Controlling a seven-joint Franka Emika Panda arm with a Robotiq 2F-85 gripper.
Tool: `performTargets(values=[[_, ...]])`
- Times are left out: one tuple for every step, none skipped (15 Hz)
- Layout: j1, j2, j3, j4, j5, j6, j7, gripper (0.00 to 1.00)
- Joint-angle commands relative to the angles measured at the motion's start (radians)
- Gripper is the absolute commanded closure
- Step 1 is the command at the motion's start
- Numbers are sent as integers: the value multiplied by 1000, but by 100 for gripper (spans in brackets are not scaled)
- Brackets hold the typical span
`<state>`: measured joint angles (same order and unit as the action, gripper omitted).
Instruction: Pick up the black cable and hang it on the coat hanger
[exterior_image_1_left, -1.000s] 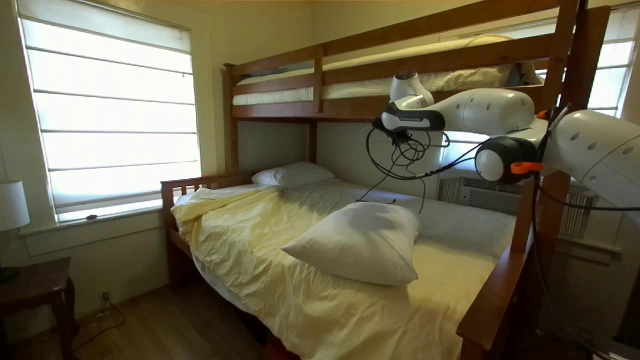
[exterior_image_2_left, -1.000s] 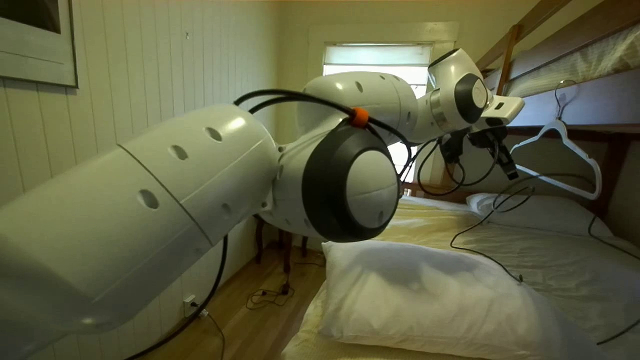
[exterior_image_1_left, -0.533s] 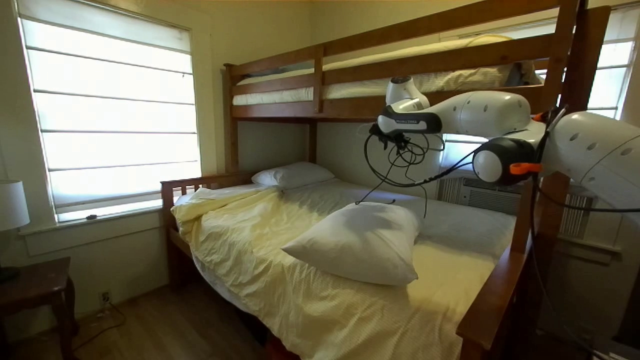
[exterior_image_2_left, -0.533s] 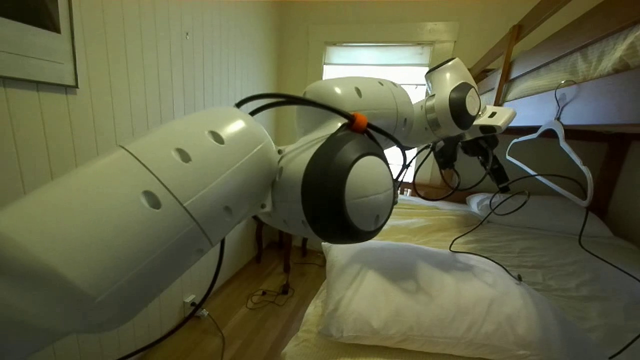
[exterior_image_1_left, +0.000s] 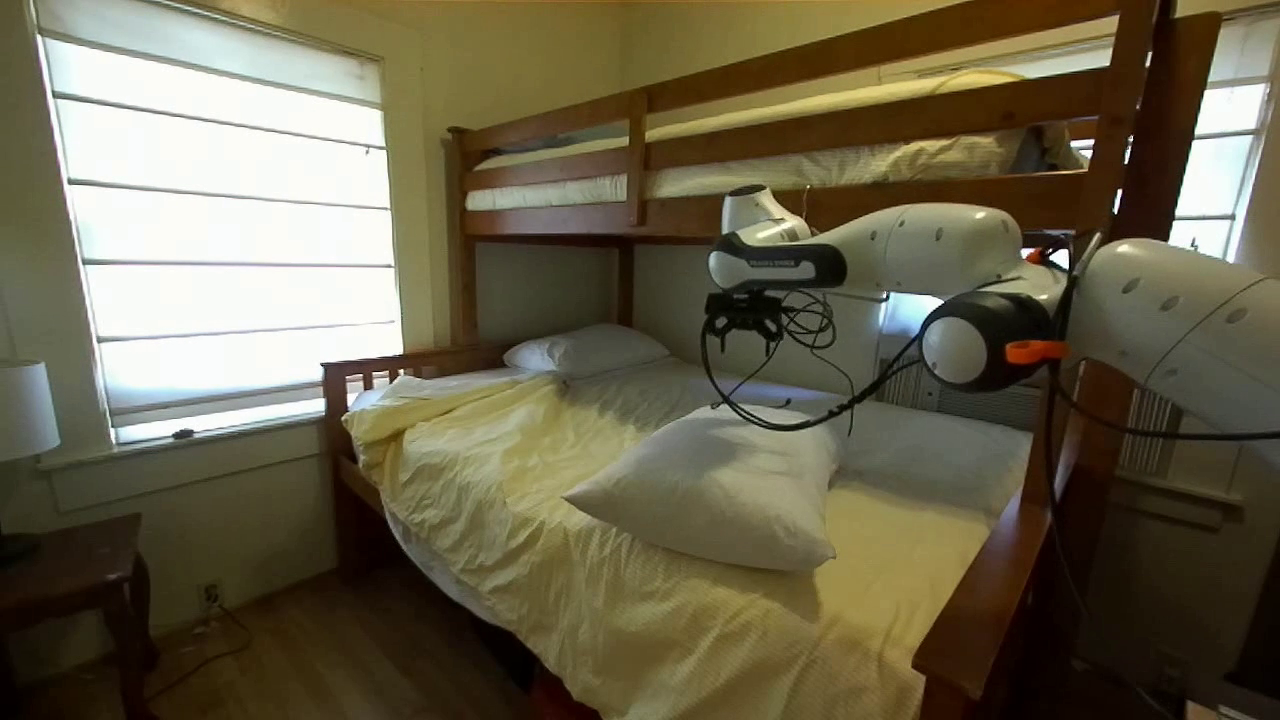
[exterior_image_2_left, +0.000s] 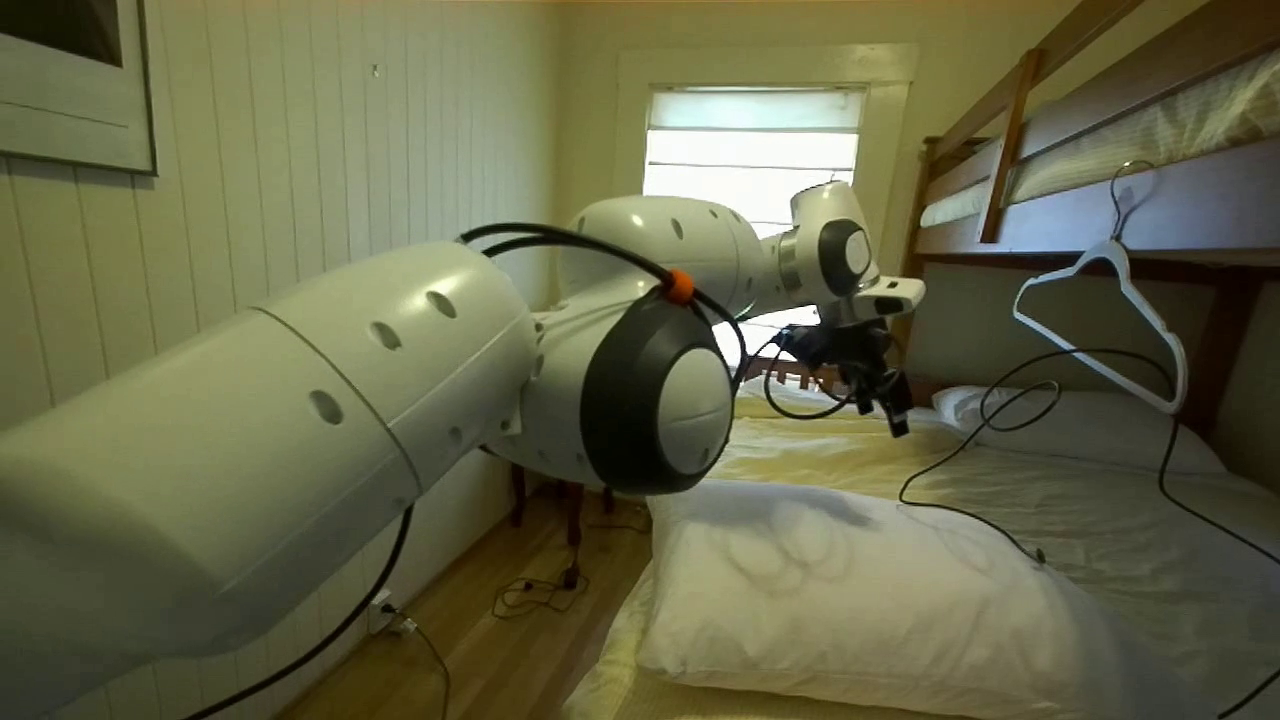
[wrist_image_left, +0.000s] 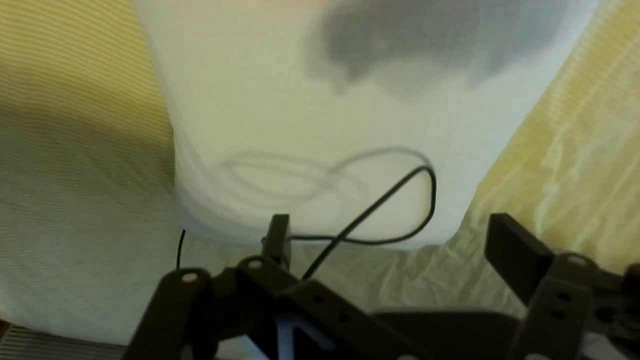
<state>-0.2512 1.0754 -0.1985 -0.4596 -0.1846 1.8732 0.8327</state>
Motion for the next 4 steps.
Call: performTargets(values=[[19, 58, 5, 38, 17, -107, -138, 0], [27, 74, -5, 47, 2, -125, -184, 0], [29, 82, -7, 48, -1, -132, -229, 0], [29, 87, -13, 68, 16, -125, -153, 0]])
